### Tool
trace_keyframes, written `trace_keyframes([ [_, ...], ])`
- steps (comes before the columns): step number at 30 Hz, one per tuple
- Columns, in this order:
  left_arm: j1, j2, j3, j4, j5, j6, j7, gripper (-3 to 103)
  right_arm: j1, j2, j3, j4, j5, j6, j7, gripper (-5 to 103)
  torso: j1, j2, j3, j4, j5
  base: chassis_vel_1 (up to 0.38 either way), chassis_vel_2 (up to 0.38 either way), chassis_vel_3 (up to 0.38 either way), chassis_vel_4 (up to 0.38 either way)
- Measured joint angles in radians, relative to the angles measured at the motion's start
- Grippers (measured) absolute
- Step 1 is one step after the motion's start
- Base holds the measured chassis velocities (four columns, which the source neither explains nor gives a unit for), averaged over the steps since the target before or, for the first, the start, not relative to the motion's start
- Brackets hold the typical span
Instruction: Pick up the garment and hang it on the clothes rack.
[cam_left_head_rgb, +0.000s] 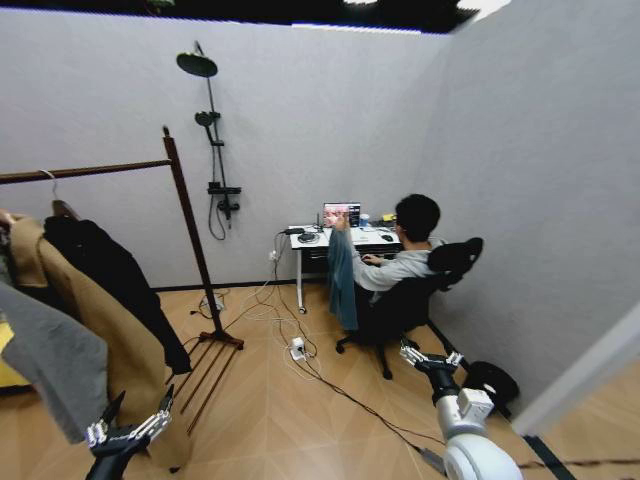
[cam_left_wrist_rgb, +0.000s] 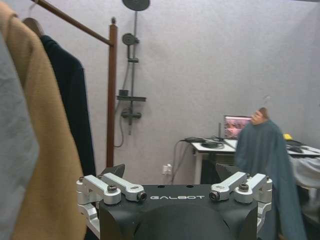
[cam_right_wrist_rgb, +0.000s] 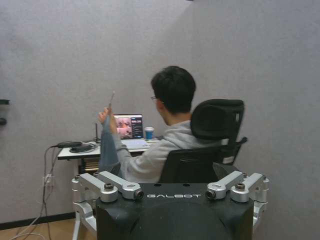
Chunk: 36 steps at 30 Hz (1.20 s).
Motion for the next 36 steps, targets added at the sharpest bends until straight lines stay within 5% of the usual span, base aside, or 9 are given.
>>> trace_keyframes([
  [14,0.000,0.000,0.000,0.000,0.000,0.000,0.000,100,0.002,0.006,-0.020,-0.004,-0.004,0.006,-0.002,100,0.000,0.000,0.000,0.0004,0.0004,0.124,-0.257,-0.250,0.110],
  [36,0.000,0.000,0.000,0.000,0.000,0.000,0.000,100,0.009,0.010,-0.039,-0.028,-0.009,0.016,-0.009,100,0.000,0.000,0.000,-0.0001,0.0000,0.117,-0.087,-0.086,0.110],
])
